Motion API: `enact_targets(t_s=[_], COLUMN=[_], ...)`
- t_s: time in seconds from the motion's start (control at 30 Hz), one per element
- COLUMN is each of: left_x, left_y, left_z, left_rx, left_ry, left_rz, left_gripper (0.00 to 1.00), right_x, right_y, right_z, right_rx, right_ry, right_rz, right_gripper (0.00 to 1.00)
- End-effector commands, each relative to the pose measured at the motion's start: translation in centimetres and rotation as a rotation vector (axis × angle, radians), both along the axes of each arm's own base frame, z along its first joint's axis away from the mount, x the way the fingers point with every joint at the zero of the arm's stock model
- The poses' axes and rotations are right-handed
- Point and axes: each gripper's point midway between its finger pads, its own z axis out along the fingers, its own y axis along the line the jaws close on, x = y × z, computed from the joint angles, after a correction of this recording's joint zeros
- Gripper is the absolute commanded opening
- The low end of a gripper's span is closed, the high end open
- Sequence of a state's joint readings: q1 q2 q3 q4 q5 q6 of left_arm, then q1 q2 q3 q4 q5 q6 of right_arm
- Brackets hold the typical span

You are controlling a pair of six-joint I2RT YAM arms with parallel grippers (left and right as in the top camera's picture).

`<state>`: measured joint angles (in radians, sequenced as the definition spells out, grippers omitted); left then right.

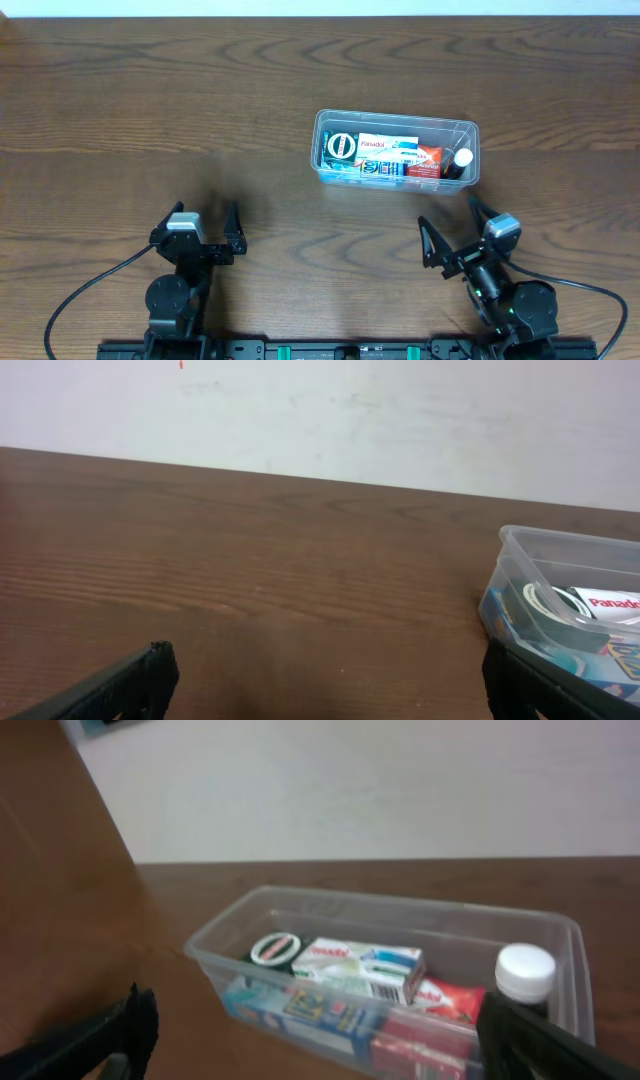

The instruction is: Pack container

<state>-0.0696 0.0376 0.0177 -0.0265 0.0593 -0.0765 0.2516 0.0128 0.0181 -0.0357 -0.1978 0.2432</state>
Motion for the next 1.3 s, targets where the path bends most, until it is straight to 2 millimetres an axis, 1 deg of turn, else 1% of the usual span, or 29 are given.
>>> enact_targets(t_s=[0.0, 0.13, 0.23, 0.37, 0.5, 0.7, 0.8, 0.87, 0.93, 1.27], left_x=[-0.1, -0.1, -0.1, -0.1, -0.1, -0.1, -0.1, -0.1, -0.1, -0.1], left_y=[0.0, 0.0, 0.0, 0.0, 0.0, 0.0, 0.0, 0.0, 0.0, 0.0], left_z=[-1.6, -1.6, -1.6, -1.6, -1.6, -1.6, -1.6, -1.6, -1.6, -1.6], left_rx=[0.017, 0.017, 0.017, 0.018, 0.018, 0.017, 0.018, 0.017, 0.018, 0.017], left_ry=[0.052, 0.052, 0.052, 0.052, 0.052, 0.052, 0.052, 0.052, 0.052, 0.052], left_rz=[0.0, 0.0, 0.0, 0.0, 0.0, 0.0, 0.0, 0.0, 0.0, 0.0], left_gripper=[0.98, 0.98, 0.98, 0.98, 0.98, 0.98, 0.98, 0.98, 0.98, 0.98], right_x=[-0.1, 0.0, 0.4, 1.3, 1.7, 1.7, 1.7, 1.7, 1.7, 1.7], right_y=[0.2, 0.0, -0.9, -3.9, -7.2, -7.0, -7.0, -7.0, -7.0, -7.0], right_z=[-0.9, -0.9, -0.9, -1.0, -0.9, -0.9, -0.9, -0.9, -1.0, -1.0], right_rx=[-0.066, -0.076, -0.086, -0.099, -0.11, -0.118, -0.248, -0.368, -0.436, -0.446], right_ry=[-0.005, -0.009, -0.01, -0.006, -0.002, -0.003, -0.035, -0.064, -0.079, -0.082], right_rz=[0.014, 0.004, -0.052, -0.233, -0.427, -0.418, -0.41, -0.401, -0.396, -0.395], right_gripper=[0.99, 0.99, 0.99, 0.99, 0.99, 0.99, 0.99, 0.99, 0.99, 0.99])
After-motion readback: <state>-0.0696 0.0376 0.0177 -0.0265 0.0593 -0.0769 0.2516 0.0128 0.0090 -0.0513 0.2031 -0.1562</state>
